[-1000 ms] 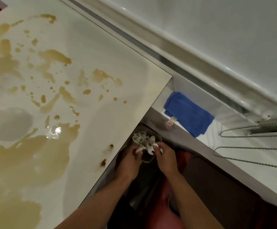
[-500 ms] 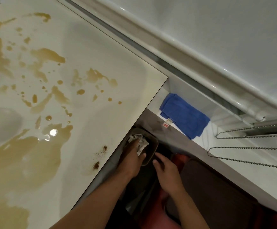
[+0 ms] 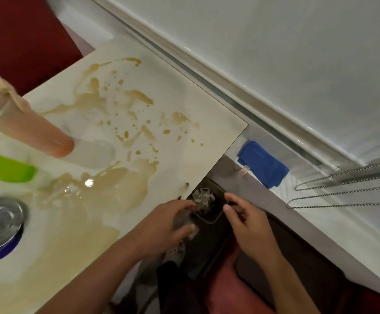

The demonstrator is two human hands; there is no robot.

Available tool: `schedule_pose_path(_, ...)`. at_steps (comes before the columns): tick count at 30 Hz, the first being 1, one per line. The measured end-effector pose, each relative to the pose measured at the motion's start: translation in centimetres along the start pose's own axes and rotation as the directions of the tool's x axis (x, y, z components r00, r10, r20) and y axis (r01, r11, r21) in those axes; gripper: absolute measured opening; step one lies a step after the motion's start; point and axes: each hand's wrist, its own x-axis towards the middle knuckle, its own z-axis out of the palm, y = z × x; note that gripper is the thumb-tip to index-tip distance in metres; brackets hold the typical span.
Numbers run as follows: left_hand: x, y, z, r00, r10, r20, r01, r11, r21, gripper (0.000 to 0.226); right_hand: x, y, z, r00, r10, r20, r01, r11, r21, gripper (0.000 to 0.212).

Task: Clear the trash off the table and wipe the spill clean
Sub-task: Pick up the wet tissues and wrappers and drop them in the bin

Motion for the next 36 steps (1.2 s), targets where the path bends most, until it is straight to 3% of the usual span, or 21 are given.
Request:
schedule_pose_path(6, -11.0, -3.5, -5.9, 0.989, -0.073, -0.131, 0.077, 0.997, 0.025, 0.051, -4.9, -9.2, 3.5, 0.982, -0.138, 0.128, 0.146, 0.987, -0.062, 0.033)
schedule_pose_path(14, -30.5, -12.1, -9.0, 0.914, -0.201, -0.352, 0.195, 0.979, -0.054, 0.043, -14.5, -15.7, 15.0, 0.919, -0.204, 0.337, 0.236, 0.970, -0.056, 0.032)
schedule_pose_path(21, -46.0, -19.2, -10.1, 0.835, -0.332, -0.438, 0.290, 0.943, -0.162, 0.042, -22.5, -20.2, 25.0, 0.892, -0.252, 0.375, 0.283, 0.959, -0.028, 0.028)
schedule_pose_path(32, -58.0, -23.1, -8.1, 0.629, -0.533, -0.566, 0.388, 0.846, -0.366, 0.037, -24.7, -22.2, 33.3, 0.768, -0.253, 0.588, 0.375, 0.922, -0.093, 0.031)
schedule_pose_path(36, -59.8, -24.3, -7.6, 0.594, -0.562, -0.576, 0.407, 0.827, -0.388, 0.037, -23.9, -22.7, 36.3, 0.738, -0.242, 0.630, 0.410, 0.902, -0.134, 0.034)
